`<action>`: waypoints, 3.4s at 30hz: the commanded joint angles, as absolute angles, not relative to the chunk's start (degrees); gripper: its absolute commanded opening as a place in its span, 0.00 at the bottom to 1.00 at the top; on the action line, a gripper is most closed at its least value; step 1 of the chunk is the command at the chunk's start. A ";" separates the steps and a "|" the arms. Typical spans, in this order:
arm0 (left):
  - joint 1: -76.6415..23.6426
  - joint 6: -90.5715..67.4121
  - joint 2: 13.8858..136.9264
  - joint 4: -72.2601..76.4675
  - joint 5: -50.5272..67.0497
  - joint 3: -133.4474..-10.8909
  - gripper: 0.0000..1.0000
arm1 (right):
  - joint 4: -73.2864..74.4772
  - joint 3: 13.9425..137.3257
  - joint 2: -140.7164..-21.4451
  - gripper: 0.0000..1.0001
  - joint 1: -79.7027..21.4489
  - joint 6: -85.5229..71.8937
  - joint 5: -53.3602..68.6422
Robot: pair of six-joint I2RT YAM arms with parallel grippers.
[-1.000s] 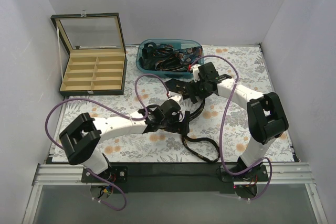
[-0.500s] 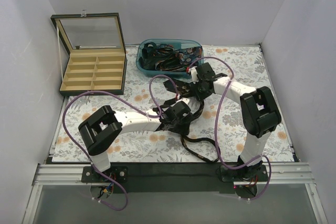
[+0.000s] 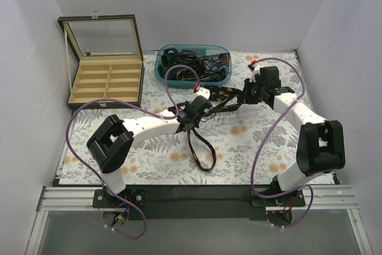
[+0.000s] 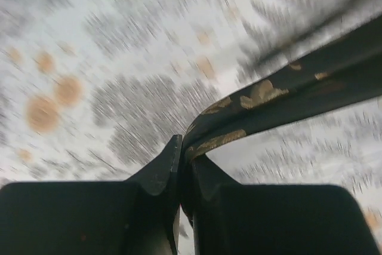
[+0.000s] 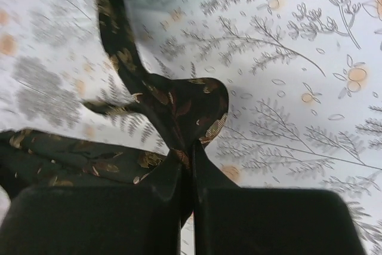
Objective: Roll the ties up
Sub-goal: Flatten the tie
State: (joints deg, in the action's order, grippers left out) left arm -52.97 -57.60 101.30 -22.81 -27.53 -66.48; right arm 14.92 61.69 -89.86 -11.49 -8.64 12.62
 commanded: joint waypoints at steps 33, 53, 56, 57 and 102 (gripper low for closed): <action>-64.34 -68.99 88.07 -40.08 -24.53 -64.43 0.89 | 15.52 53.50 -76.45 0.96 -14.40 2.97 2.28; -64.25 -77.26 90.08 -35.77 -11.25 -55.19 0.88 | 33.49 69.08 -92.28 0.50 -28.74 31.11 -2.11; -64.16 -77.26 91.23 -35.60 -11.69 -55.98 0.87 | 33.31 69.08 -93.77 0.47 -29.62 31.90 -4.04; -64.16 -77.17 91.40 -35.60 -11.69 -56.33 0.87 | 33.40 69.17 -94.21 0.45 -29.62 31.99 -4.65; -58.28 -70.78 98.70 -40.42 -27.49 -63.72 0.18 | 21.19 66.71 -95.28 0.01 -23.21 15.92 7.37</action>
